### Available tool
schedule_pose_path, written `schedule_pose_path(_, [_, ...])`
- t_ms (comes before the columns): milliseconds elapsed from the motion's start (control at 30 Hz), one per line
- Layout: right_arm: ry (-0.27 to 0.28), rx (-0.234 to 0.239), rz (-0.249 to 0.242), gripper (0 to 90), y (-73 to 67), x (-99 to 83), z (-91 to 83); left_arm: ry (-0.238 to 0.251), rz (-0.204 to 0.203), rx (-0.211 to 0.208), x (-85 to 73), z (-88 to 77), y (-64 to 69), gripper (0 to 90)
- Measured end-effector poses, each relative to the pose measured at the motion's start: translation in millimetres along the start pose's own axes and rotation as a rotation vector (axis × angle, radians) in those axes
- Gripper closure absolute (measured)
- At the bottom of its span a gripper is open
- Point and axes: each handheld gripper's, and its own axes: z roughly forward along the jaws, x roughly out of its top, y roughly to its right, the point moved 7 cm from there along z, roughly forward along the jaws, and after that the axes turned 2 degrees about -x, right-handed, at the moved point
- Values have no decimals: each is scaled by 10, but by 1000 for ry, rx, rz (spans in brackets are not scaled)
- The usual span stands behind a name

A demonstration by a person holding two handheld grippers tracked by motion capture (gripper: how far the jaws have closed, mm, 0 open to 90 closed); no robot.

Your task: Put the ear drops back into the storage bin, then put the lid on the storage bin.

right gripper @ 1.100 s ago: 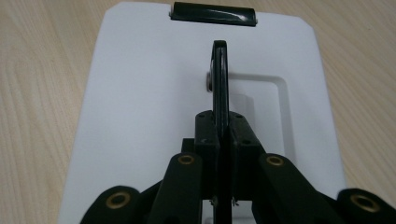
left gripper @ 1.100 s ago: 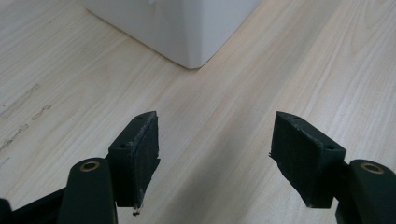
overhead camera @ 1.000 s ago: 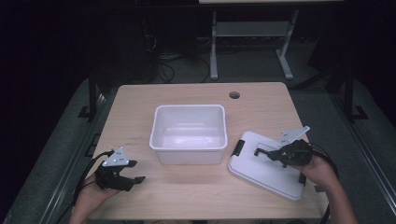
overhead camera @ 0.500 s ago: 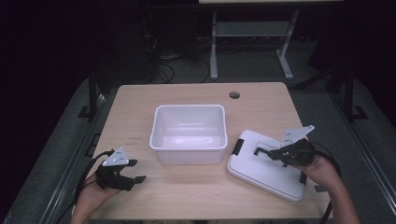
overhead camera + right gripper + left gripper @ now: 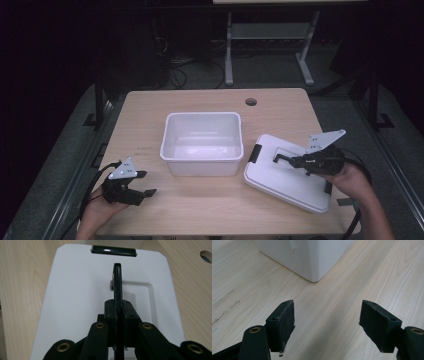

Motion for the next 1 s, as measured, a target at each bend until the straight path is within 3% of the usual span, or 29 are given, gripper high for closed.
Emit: schedule_pose_path(1000, [10,25,-12,839,11,210,-202,31,-18,2,-12,-61,-31,260])
